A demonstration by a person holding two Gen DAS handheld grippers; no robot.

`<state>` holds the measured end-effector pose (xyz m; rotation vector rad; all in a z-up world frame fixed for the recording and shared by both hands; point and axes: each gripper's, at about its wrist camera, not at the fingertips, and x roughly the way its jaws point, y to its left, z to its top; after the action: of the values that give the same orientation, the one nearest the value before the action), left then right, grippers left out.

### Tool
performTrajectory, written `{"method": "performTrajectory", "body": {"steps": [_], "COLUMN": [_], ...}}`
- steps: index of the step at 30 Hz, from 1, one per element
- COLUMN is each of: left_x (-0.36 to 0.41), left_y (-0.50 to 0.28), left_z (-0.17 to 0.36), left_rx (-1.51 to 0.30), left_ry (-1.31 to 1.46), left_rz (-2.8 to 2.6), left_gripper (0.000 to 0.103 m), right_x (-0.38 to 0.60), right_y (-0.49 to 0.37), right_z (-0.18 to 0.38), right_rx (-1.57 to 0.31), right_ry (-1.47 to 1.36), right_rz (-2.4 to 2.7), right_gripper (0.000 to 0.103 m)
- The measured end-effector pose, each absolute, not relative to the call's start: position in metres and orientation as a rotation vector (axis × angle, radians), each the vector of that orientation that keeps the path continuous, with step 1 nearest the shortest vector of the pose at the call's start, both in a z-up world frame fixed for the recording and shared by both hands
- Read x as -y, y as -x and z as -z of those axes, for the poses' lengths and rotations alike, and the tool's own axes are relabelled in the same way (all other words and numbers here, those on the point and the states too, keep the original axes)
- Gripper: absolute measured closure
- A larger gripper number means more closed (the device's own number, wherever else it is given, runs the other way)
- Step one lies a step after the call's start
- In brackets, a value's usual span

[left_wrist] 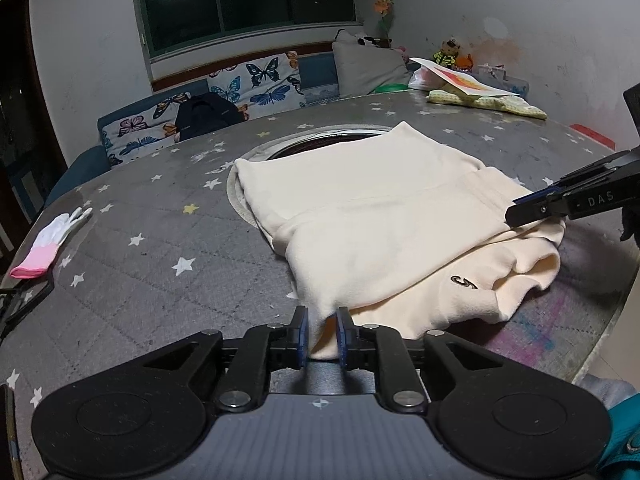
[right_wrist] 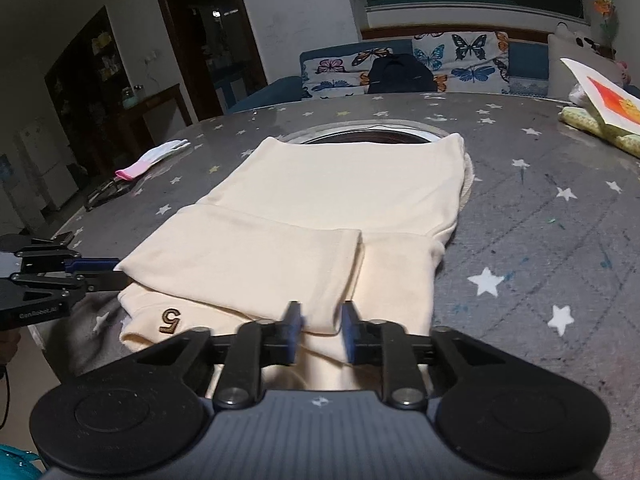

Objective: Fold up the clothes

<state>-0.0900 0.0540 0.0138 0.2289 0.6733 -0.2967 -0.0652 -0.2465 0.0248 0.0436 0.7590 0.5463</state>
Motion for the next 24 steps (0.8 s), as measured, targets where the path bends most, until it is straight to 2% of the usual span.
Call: {"method": "performTrajectory", "body": {"steps": [2,6,14,18,22,24], "left_x": [-0.053,-0.055,-0.060,-0.060,-0.065,-0.067], "left_y": [0.090,0.090,0.090,0.092,0.091,0.090], "left_z": [-0.013,-0.015,-0.017,-0.016,-0.021,-0.026], "left_rx": [-0.671,-0.662,-0.664,-0.681,-0.677,-0.667], "left_ry": [-0.232,-0.220,-0.206,-0.218,-0.206,-0.200], "left_rz": [0.298,0.288,0.286,0.300,0.297,0.293], "left_gripper": [0.088,0.096,0.096,0.093,0.083,0.082], "right_x": [0.247,0.249,0.249,0.251,0.256,0.259], "right_y": [0.066,0.070,0.079,0.075,0.076,0.074], "right_z": [-0.028,-0.041,-0.051,-0.038,-0.043,-0.047], "right_rx": [-0.749,-0.708,-0.700,-0.765,-0.735,-0.716], "right_ry": [-0.053,-0.070,-0.057,-0.048,-0.044,-0.050], "right_rz": [-0.554,-0.567,-0.578,-0.578,-0.570,-0.559], "right_gripper": [0.098,0.099,0.099,0.095,0.093,0.093]}}
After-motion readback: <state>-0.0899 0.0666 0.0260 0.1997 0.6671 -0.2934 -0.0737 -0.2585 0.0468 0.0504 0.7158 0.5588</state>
